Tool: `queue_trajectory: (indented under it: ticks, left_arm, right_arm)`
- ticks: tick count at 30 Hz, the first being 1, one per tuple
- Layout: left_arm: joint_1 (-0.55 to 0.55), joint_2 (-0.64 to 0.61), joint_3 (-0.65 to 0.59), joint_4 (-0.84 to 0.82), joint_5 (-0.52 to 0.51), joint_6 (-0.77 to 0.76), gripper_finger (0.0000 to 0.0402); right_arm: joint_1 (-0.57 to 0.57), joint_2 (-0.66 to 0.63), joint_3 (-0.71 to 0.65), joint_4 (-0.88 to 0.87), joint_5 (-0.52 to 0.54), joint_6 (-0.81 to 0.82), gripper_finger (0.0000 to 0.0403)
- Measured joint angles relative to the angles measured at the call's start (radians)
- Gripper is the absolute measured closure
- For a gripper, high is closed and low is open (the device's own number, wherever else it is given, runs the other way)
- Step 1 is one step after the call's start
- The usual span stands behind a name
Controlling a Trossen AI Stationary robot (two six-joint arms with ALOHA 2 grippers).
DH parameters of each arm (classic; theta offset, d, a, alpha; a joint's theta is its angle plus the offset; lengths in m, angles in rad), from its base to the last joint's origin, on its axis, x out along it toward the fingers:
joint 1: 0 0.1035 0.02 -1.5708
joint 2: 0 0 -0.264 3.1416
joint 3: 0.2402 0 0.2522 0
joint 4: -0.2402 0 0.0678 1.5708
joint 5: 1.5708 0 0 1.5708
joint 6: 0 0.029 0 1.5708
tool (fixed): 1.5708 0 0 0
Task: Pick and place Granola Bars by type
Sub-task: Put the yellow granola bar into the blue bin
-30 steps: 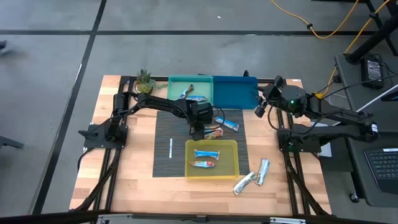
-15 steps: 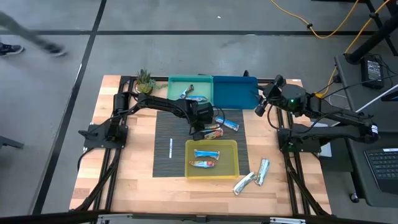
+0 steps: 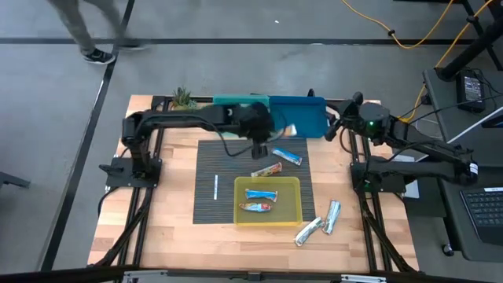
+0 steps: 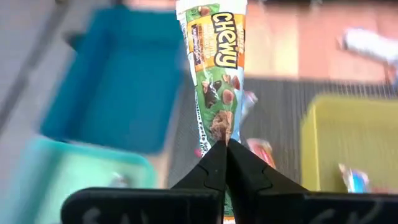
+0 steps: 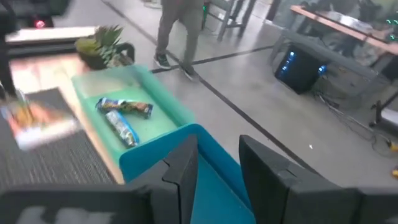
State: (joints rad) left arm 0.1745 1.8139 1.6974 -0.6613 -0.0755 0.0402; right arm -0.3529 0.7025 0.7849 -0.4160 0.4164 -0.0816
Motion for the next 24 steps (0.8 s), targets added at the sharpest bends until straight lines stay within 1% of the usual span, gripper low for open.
queue_trajectory:
  ticks: [1, 4, 9, 13, 18, 24]
  left_arm:
    - [0.002, -0.017, 0.0, 0.015, -0.022, 0.0, 0.0401]
    - [0.012, -0.062, 0.0, 0.046, -0.062, 0.0, 0.04]
    - [0.018, -0.099, -0.001, 0.084, -0.091, 0.0, 0.0399]
    - [0.018, -0.104, -0.001, 0.132, -0.109, 0.014, 0.04]
    - [0.018, -0.104, -0.001, 0.226, -0.129, 0.034, 0.0399]
    - [0.018, -0.104, -0.001, 0.319, -0.176, 0.089, 0.04]
  right_arm:
    - [-0.01, 0.001, 0.0, 0.009, -0.002, 0.006, 0.0282]
    - [-0.041, 0.004, 0.0, 0.021, -0.061, 0.022, 0.0282]
    - [-0.079, 0.021, 0.0, 0.09, -0.223, 0.024, 0.0275]
    - [-0.097, 0.043, 0.0, 0.178, -0.346, 0.013, 0.0257]
    - [-0.106, 0.082, 0.0, 0.308, -0.487, 0.003, 0.0215]
    - [-0.117, 0.15, 0.0, 0.5, -0.608, 0.085, 0.0149]
